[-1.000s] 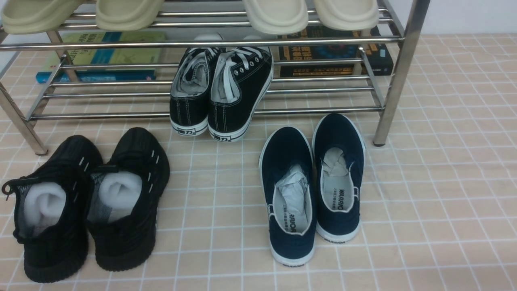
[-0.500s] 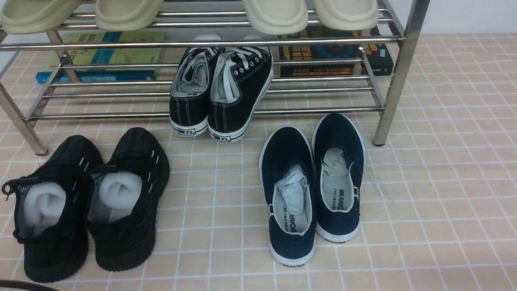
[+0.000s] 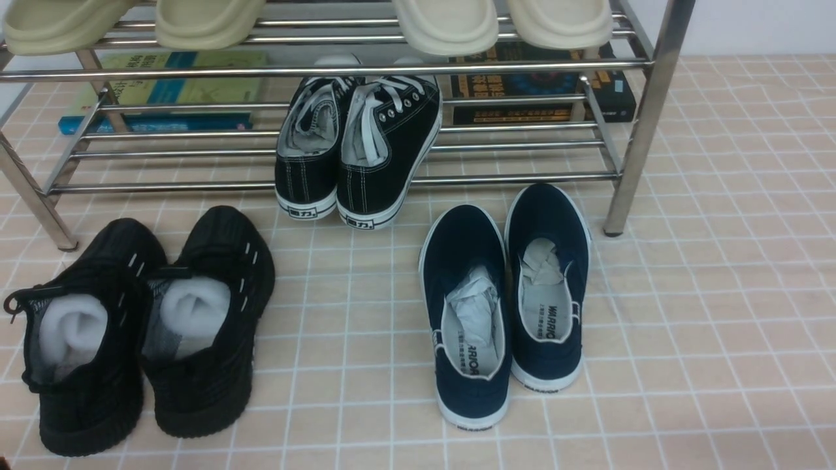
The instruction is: Take the shoes off the shelf from the light coffee tablecloth by hand.
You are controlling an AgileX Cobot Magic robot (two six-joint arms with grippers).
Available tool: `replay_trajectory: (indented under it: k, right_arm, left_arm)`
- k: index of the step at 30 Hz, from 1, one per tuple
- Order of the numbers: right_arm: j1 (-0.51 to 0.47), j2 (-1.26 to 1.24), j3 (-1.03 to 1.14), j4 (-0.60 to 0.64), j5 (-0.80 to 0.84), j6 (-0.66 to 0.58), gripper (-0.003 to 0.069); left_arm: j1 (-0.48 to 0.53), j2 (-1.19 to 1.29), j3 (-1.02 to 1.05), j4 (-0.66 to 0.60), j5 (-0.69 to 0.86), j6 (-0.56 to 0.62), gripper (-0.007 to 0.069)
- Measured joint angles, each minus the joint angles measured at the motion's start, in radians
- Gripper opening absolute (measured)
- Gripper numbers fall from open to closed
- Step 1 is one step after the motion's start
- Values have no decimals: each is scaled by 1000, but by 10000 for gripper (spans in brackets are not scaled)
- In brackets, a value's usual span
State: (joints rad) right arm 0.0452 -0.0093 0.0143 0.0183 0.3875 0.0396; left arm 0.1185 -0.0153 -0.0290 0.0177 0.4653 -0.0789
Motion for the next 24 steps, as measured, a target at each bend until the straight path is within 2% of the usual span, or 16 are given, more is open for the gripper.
replay_trajectory:
  k: [8, 13, 24]
  right_arm:
    - [0, 0, 0, 0, 0, 0, 240]
    - [0, 0, 0, 0, 0, 0, 240]
    - [0, 0, 0, 0, 0, 0, 240]
  left_arm:
    - [-28, 0, 46, 47, -59, -59, 67]
    - [-81, 0, 46, 68, -60, -74, 73]
    - [-85, 0, 46, 71, -62, -89, 79]
